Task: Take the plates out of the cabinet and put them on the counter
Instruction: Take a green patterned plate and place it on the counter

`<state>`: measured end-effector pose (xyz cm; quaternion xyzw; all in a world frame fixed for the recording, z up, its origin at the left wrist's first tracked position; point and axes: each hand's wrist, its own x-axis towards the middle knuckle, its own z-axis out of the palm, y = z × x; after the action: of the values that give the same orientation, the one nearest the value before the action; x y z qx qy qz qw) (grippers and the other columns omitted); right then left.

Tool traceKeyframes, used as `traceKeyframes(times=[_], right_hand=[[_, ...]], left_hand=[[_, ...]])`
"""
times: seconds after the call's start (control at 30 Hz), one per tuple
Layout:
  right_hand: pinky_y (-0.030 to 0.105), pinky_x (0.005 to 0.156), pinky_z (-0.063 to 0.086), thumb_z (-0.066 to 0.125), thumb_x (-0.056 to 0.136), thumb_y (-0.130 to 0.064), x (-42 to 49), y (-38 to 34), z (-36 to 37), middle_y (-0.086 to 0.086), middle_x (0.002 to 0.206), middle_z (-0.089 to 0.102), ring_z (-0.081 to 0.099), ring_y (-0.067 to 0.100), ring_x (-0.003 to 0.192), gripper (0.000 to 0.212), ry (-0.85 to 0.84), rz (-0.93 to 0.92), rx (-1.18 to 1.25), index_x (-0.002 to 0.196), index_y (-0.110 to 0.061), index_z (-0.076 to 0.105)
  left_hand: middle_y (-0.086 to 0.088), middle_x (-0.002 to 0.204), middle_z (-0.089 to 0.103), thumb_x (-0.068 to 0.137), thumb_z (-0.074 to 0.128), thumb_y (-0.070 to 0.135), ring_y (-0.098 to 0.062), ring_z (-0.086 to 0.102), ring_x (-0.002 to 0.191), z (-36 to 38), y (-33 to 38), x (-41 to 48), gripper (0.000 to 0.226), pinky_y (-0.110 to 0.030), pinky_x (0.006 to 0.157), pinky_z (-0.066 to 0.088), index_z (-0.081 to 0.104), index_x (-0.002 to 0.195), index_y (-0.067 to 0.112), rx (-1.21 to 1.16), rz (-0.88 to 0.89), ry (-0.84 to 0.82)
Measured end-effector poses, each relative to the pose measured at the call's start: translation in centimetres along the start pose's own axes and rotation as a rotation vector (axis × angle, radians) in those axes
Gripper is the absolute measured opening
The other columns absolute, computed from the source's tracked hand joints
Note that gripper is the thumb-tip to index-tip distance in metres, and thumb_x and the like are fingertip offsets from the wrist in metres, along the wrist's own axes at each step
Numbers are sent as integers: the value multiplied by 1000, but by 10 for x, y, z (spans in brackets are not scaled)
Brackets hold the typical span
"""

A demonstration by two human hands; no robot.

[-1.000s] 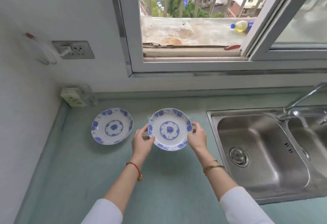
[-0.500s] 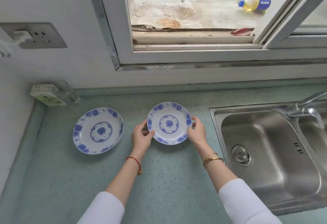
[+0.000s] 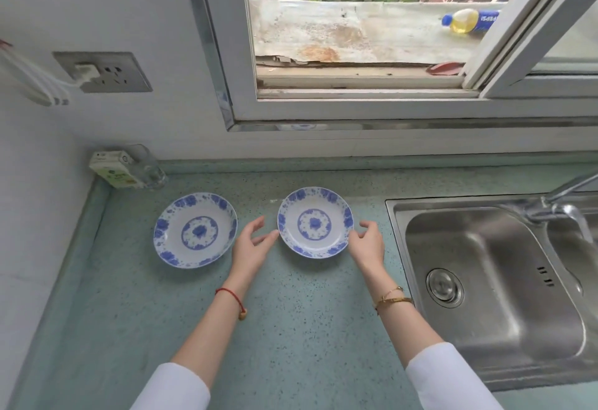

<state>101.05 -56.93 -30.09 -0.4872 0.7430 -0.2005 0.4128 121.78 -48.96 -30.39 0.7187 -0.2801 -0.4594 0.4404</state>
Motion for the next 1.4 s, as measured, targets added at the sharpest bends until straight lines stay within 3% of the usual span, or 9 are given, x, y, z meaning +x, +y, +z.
traceKeyframes(times=[0.13, 0.23, 0.4, 0.53, 0.67, 0.83, 1.03, 1.13, 1.4], right_hand=[[34, 83, 46, 50, 94, -17, -32, -12, -14, 9, 113, 60, 56, 21, 98, 34, -91, -41, 86, 128, -10, 53], [42, 93, 53, 52, 94, -18, -59, -20, -28, 10, 118, 61, 61, 26, 105, 33, -214, -89, 182, 126, -12, 55], [23, 69, 52, 55, 92, -14, -98, -22, -59, 8, 112, 66, 63, 14, 83, 31, -437, -184, 329, 123, -13, 60], [27, 76, 55, 57, 93, -15, -127, -12, -92, 6, 109, 67, 63, 15, 87, 31, -625, -279, 309, 123, -14, 61], [28, 77, 54, 55, 95, -13, -157, 3, -121, 7, 106, 65, 61, 15, 84, 25, -813, -393, 248, 119, -15, 61], [25, 73, 52, 53, 95, -8, -215, 26, -145, 10, 104, 64, 60, 18, 84, 25, -1057, -522, 146, 118, -13, 61], [29, 78, 51, 53, 97, -11, -304, 65, -160, 10, 107, 65, 61, 20, 89, 30, -1343, -643, 1, 126, -8, 59], [24, 74, 52, 52, 97, -7, -364, 93, -165, 9, 103, 65, 60, 17, 83, 30, -1529, -691, -77, 126, -5, 58], [16, 66, 53, 56, 95, -9, -525, 213, -210, 1, 94, 67, 62, 11, 77, 23, -1971, -809, -341, 115, -13, 64]], left_hand=[[1, 136, 60, 92, 68, 19, -18, 59, 123, -21, 18, -41, 46, -41, 106, 49, 54, 136, 18, -24, 86, 47], [5, 128, 64, 92, 67, 19, -8, 61, 117, -31, 33, -82, 41, -39, 104, 51, 59, 132, 22, -66, 138, 113], [12, 120, 69, 91, 67, 25, -6, 63, 116, -32, 48, -154, 35, -39, 104, 52, 63, 126, 29, -113, 189, 219], [7, 120, 71, 92, 67, 18, -9, 65, 115, -10, 48, -225, 33, -36, 101, 53, 65, 123, 25, -205, 219, 375], [-7, 122, 70, 93, 63, 7, -16, 67, 108, 26, 37, -304, 32, -32, 93, 55, 64, 123, 18, -319, 239, 577], [-3, 117, 69, 93, 63, 6, -11, 65, 106, 65, 4, -411, 33, -20, 84, 54, 63, 126, 13, -451, 220, 859], [-3, 117, 69, 95, 60, 4, -19, 64, 112, 106, -33, -542, 33, -29, 92, 53, 61, 128, 11, -505, 189, 1204], [-8, 122, 69, 95, 60, 4, -25, 63, 119, 130, -50, -614, 34, -33, 95, 53, 62, 128, 9, -539, 160, 1425], [4, 120, 71, 95, 63, 14, -15, 66, 116, 222, -106, -794, 34, -34, 99, 53, 64, 129, 17, -587, 94, 1915]])
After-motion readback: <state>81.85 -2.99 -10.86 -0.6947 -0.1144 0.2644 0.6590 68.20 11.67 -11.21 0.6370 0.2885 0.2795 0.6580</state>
